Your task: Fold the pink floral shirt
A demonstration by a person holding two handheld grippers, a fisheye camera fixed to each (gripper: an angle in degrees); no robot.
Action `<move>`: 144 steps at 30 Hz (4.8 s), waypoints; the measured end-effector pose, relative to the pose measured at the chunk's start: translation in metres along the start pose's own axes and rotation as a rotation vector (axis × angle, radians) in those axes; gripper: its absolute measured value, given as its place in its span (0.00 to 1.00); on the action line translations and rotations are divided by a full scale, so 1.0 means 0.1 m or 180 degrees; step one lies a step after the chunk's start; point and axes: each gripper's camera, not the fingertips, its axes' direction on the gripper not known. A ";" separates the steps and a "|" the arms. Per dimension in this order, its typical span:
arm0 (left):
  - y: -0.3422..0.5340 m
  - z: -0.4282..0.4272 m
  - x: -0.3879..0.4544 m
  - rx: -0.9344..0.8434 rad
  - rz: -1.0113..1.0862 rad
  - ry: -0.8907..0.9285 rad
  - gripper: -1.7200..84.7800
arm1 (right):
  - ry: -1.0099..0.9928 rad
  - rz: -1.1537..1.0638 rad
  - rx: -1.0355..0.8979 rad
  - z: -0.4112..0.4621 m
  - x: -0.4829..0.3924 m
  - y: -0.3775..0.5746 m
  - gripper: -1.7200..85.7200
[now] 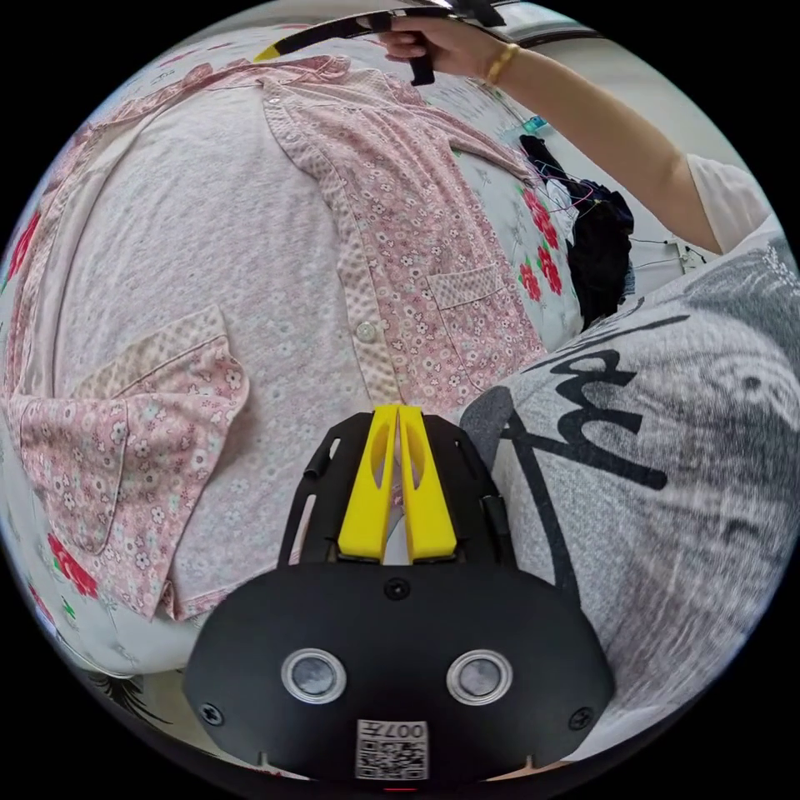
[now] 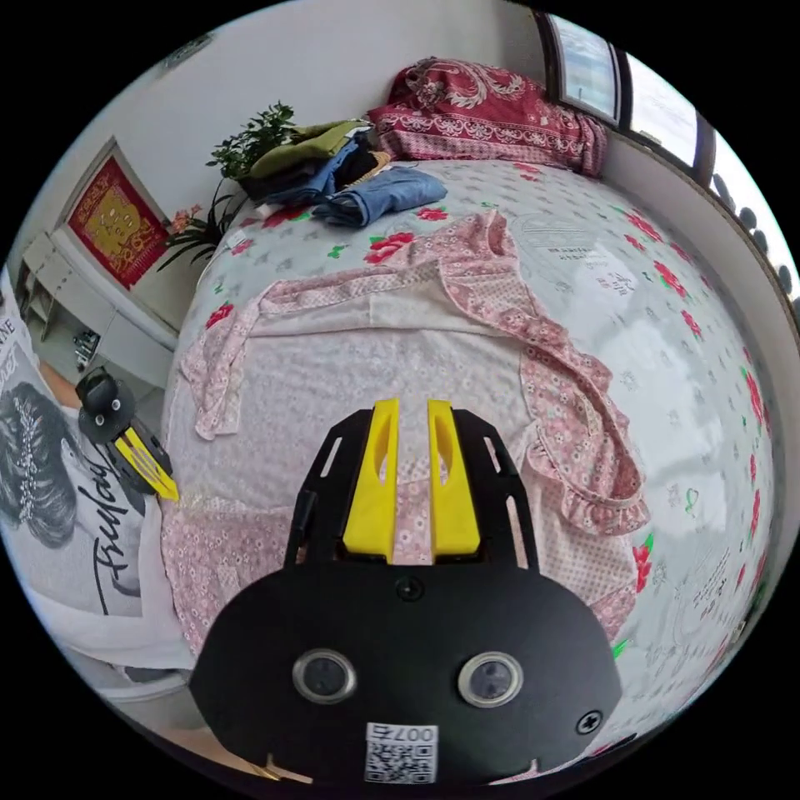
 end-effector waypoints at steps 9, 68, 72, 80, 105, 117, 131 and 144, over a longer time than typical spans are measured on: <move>0.10 0.00 0.06 0.0071 -0.0073 -0.0126 0.01 | 0.0470 -0.0691 -0.0867 0.54 -1.07 0.20 0.05; 1.17 -0.11 0.15 0.0517 -0.0361 -0.0455 0.01 | 0.0172 -0.0127 -0.0249 0.27 -1.46 0.84 0.04; 1.66 -0.40 -0.03 0.1098 -0.0977 -0.0722 0.01 | -0.0035 -0.0204 0.0001 0.28 -1.52 0.71 0.06; 2.62 -0.81 -0.19 0.2323 -0.1917 -0.0029 0.01 | 0.0042 -0.0207 -0.0303 0.93 -1.49 0.48 0.03; 2.17 -0.20 0.30 0.0773 0.0804 -0.0934 0.04 | -0.0075 0.2300 0.0209 -0.13 -2.32 1.54 0.02; 1.82 0.52 0.68 0.0222 0.1487 -0.1713 0.07 | -0.0501 0.2886 0.1394 -0.73 -2.32 1.64 0.02; 1.84 0.42 0.73 -0.0180 0.1124 -0.1887 0.05 | -0.0324 0.1993 -0.0736 0.33 -2.31 1.49 0.04; 0.74 -0.34 0.38 0.0589 0.0541 -0.1296 0.01 | 0.0573 0.0428 0.0208 0.07 -0.04 -0.69 0.10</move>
